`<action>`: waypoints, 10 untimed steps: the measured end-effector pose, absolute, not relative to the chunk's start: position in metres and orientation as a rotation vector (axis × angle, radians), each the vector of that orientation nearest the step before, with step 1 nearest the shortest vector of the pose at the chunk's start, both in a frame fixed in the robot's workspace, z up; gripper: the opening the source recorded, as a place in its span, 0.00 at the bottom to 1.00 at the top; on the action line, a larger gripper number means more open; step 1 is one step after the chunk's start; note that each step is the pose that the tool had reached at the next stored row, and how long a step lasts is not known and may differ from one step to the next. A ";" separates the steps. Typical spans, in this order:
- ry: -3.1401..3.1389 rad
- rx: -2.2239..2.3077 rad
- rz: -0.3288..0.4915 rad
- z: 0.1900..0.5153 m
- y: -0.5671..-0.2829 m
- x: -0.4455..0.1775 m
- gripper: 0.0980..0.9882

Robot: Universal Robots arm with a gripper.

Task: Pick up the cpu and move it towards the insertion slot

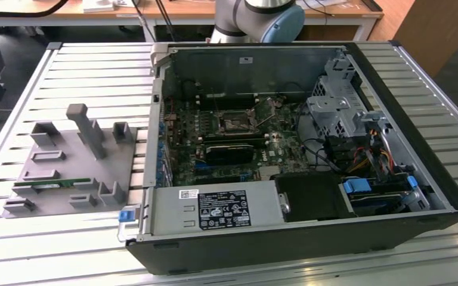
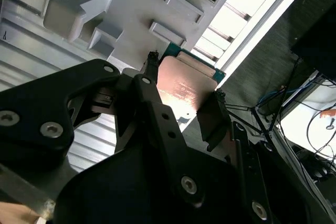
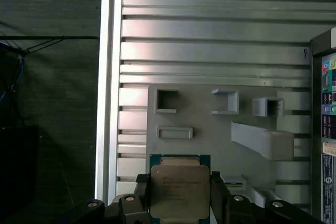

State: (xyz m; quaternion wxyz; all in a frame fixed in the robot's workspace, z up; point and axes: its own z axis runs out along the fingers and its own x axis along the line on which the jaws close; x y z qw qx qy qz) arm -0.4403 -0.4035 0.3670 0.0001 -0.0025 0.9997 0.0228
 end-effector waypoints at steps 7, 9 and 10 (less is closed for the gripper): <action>3.141 -0.008 0.072 0.377 -0.404 -0.440 0.50; 3.141 -0.008 0.072 0.380 -0.403 -0.440 0.50; 3.141 -0.008 0.072 0.381 -0.403 -0.440 0.50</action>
